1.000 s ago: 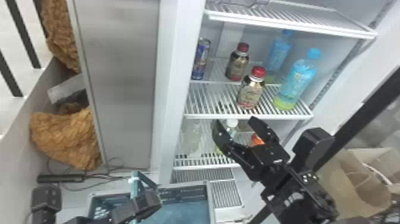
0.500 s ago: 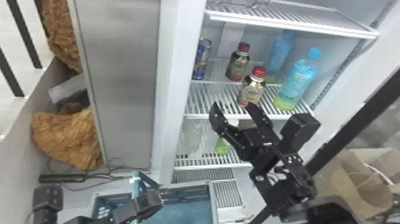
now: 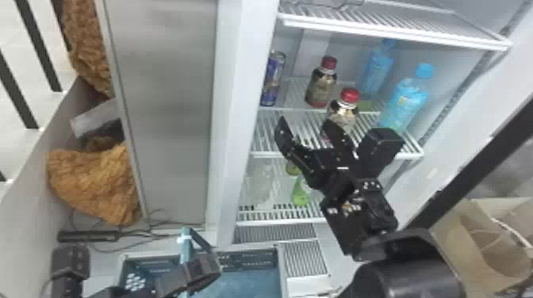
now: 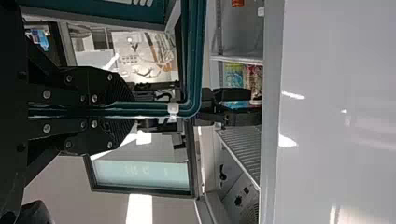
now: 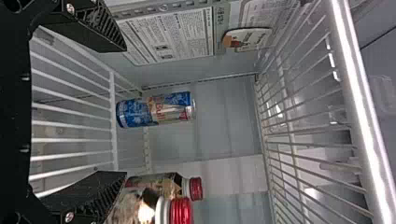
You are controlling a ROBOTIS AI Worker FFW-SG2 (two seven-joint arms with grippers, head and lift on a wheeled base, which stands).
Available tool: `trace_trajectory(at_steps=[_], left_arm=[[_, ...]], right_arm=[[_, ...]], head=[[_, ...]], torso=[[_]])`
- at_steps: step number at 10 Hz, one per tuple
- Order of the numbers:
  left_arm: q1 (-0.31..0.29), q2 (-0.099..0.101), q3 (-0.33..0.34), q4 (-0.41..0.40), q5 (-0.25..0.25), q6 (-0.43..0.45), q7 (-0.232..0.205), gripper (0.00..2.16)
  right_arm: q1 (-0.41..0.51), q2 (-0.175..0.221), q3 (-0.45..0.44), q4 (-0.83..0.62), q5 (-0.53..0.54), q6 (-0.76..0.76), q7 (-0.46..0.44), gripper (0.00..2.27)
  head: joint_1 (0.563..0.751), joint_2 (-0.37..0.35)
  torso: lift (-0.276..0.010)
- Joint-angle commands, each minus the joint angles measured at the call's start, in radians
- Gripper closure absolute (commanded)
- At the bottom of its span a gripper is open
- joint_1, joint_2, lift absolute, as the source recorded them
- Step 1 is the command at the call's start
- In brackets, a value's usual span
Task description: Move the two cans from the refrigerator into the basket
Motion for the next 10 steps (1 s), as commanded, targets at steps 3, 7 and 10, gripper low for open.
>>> trace_trajectory(at_steps=[3,7,10], left_arm=[[0.000,0.000,0.000,0.000,0.000,-0.001,0.000,1.19],[0.002,0.003,-0.002,0.000,0.000,-0.001,0.000,1.19],[0.002,0.005,-0.002,0.000,-0.002,0.002,0.000,1.19]], right_arm=[[-0.100,0.008,0.033,0.110,0.006,-0.016,-0.035,0.10],[-0.215,0.025,0.053,0.272,0.016,-0.051,-0.065,0.10],[-0.294,0.031,0.087,0.368,0.020,-0.073,-0.082,0.10]], head=[[0.695,-0.217],[0.695,-0.212],[0.695,-0.195]], torso=[[-0.031],[-0.031],[-0.031]])
